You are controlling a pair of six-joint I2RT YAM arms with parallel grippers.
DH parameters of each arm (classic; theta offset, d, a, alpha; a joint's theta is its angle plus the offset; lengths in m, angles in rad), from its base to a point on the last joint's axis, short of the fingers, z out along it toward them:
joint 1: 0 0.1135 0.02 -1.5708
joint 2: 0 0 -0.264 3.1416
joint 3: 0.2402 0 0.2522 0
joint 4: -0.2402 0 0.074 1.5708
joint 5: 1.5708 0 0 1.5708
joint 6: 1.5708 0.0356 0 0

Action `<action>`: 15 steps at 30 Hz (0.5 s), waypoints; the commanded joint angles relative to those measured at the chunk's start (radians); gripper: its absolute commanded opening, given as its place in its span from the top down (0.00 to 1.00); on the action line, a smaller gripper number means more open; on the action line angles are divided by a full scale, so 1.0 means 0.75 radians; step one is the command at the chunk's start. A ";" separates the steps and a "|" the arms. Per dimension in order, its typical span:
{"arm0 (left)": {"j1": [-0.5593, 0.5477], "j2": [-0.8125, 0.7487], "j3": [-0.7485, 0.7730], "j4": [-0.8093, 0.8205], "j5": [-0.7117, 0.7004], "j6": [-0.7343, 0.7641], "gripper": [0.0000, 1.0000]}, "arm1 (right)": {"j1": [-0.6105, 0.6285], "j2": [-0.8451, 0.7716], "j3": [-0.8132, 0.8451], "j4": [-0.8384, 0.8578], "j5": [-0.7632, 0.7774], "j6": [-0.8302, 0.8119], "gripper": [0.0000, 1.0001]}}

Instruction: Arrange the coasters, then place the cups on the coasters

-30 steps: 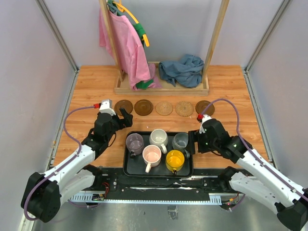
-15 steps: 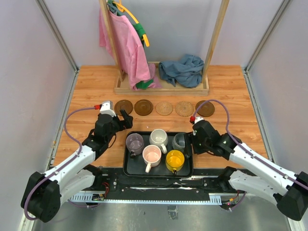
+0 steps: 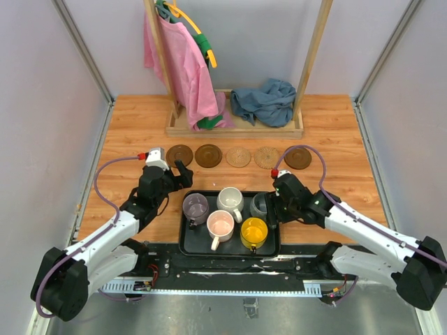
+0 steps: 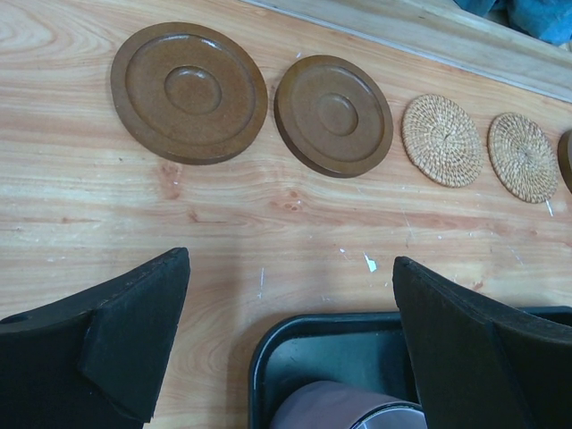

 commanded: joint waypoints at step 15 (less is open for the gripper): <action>-0.011 0.027 -0.017 0.057 -0.009 -0.010 0.00 | 0.031 0.197 -0.021 0.180 0.069 -0.040 0.47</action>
